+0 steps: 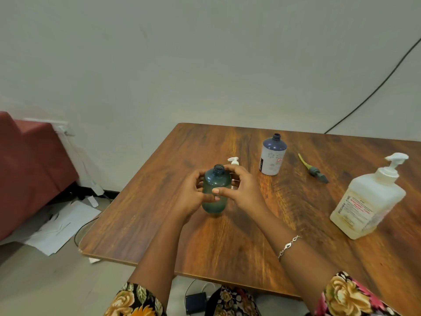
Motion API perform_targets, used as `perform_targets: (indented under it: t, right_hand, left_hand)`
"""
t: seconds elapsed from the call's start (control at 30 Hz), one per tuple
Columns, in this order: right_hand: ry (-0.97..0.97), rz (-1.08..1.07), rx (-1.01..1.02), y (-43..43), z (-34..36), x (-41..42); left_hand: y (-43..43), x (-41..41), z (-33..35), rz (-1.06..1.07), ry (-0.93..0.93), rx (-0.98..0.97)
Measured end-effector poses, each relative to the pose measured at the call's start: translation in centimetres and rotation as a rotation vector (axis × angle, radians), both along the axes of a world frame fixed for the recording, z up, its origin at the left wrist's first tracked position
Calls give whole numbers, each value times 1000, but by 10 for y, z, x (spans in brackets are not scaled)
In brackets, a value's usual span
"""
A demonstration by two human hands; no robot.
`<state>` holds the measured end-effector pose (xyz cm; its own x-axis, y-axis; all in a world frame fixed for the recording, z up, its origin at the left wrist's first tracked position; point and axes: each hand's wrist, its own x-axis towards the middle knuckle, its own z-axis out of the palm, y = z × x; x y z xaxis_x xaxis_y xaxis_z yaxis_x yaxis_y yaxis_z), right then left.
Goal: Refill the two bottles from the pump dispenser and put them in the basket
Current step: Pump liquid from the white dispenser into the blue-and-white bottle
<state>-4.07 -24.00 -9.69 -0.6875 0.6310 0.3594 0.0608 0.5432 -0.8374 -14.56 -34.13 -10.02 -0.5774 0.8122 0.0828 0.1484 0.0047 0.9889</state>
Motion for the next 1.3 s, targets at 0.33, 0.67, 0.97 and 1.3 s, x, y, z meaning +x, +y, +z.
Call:
perform_targets:
  t: [0.33,0.67,0.97,1.3]
  right_hand:
    - [-30,-9,6,0,-12,-8]
    - [-41,-31,4,-2,-21,-13]
    - [-20,-26,7,-5,-24,-17]
    - [0,-21,-6,-1,-30,10]
  left_hand:
    - [1,-9,-16,1,-11,-17]
    - [-1,-12,-24,-3,-1,-23]
    - [-3,-14,-26,-17,26,-31]
    - [-7,17,-36,280,183,63]
